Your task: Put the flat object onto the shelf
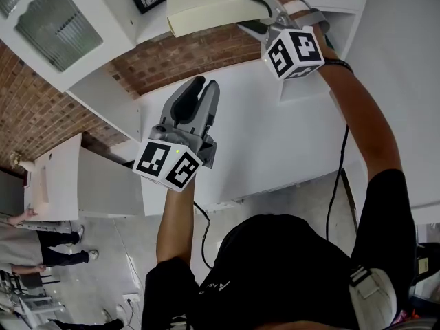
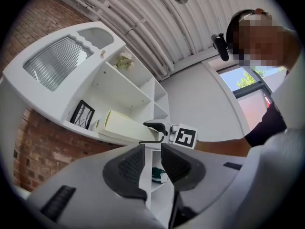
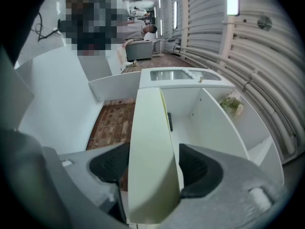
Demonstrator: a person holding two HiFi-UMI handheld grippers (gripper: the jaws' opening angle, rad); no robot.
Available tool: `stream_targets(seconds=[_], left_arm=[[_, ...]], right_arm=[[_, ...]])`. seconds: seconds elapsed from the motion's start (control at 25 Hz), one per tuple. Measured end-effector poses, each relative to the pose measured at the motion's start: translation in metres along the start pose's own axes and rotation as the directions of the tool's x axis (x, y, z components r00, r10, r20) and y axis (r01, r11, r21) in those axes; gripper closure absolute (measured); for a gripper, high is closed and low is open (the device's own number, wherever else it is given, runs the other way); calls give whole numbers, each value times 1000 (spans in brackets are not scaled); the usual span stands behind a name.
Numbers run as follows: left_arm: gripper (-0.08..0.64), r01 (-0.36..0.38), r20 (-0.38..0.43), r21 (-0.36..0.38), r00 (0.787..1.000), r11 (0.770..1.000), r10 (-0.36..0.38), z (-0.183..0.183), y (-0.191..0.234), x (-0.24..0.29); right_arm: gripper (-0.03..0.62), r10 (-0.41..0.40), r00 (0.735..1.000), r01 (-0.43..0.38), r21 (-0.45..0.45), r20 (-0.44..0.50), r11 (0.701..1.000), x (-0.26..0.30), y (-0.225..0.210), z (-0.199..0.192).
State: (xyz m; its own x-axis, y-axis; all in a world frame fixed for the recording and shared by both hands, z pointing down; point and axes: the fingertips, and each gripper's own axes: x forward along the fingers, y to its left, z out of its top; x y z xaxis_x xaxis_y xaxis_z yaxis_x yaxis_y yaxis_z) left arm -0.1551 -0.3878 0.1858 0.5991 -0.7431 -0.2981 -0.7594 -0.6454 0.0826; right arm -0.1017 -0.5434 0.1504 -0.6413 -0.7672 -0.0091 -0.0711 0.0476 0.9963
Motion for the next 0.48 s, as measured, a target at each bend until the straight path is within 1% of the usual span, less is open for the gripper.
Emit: stream_targets(seconds=[0.16,0.24,0.28,0.36,0.48], left_arm=[[493,-23,5,38,1000,999,23,10,1,-2],[514,-24,8,68,1000,997,23,15,-3,-4],[524,-22,10,80,1000,997,22,17,-6,-5],[543,-19,16,99,1000,995,18,21,-12,-6],[561,-15,21,123,1000,992,13,24,-20,-9]], right_arm=[[282,-39,999,38,34,26,999,-24,-7,9],[282,-75,996,70,90,50,993,-43,-15,19],[282,-95,993,86,135,65,987,-54,-20,26],[287,-132,986,103,246,104,964,-77,-28,40],[313,-171,970,86,412,174,907,-107,-30,60]])
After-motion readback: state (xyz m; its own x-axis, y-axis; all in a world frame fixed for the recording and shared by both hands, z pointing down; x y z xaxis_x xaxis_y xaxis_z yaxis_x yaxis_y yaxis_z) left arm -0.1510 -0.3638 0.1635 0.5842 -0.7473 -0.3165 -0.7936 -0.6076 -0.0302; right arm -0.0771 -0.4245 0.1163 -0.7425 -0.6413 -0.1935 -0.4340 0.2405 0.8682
